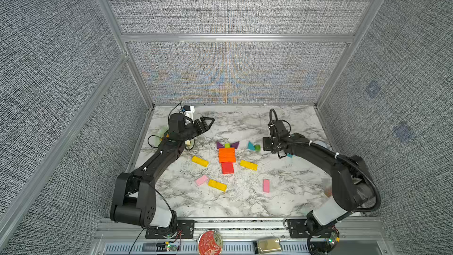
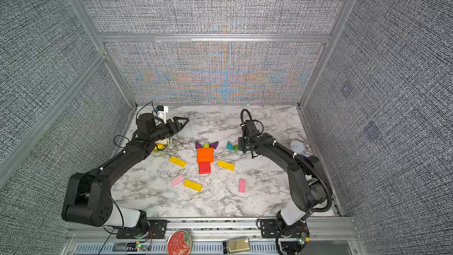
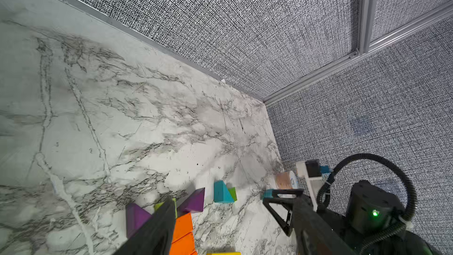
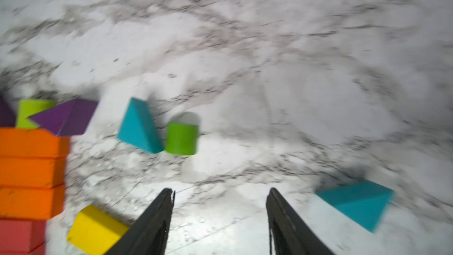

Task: Assemble a carrot with building blocks
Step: Assemble the building block at the center of the board, then pick up the building block from the center of the board.

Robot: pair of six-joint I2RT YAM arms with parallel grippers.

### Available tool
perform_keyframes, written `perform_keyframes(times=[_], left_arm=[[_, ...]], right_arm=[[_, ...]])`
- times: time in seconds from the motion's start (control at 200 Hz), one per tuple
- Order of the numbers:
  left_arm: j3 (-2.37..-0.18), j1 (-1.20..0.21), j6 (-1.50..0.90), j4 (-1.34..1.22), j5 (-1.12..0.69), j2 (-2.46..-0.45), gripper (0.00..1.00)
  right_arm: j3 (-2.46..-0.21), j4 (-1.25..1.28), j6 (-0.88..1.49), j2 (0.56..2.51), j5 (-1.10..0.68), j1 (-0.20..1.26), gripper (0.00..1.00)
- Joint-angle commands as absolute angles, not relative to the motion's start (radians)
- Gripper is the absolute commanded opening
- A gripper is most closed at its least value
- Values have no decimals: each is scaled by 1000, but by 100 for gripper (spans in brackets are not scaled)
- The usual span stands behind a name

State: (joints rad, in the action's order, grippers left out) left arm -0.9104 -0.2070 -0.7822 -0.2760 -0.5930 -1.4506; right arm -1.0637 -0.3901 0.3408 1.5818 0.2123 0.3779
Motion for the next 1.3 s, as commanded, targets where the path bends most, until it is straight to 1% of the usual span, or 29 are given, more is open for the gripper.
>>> perform_keyframes(times=[0.0, 0.12, 0.22, 0.315, 0.525, 0.59, 0.675, 1.001, 1.081, 1.226, 1.296], left_arm=[[-909, -211, -791, -313, -616, -1454, 77], [-910, -215, -793, -312, -620, -1456, 77], [-910, -217, -796, -314, -623, -1454, 77], [-909, -218, -800, -319, -626, -1452, 77], [-907, -232, -798, -319, -628, -1457, 77], [-908, -235, -801, -321, -630, -1459, 77], [-909, -237, -801, -319, -631, -1462, 77], [-911, -237, -802, -321, -634, -1442, 77], [-910, -239, -802, -321, -634, -1441, 77], [-910, -238, -798, -316, -629, -1437, 77], [-910, -238, -796, -317, -630, -1435, 77]], right_arm=[[-1028, -480, 445, 1547, 310, 280, 69], [-954, -439, 480, 1505, 241, 169, 72], [-937, -411, 474, 1525, 155, 111, 73], [-947, -402, 469, 1570, 90, 85, 73], [-947, -366, 486, 1646, 62, 71, 73], [-958, -369, 491, 1664, 58, 71, 69], [-968, -368, 483, 1679, 58, 72, 61], [-975, -366, 491, 1712, 64, 96, 46], [-975, -367, 496, 1715, 73, 101, 40], [-968, -365, 500, 1703, 86, 119, 35], [-969, -368, 496, 1698, 94, 130, 34]])
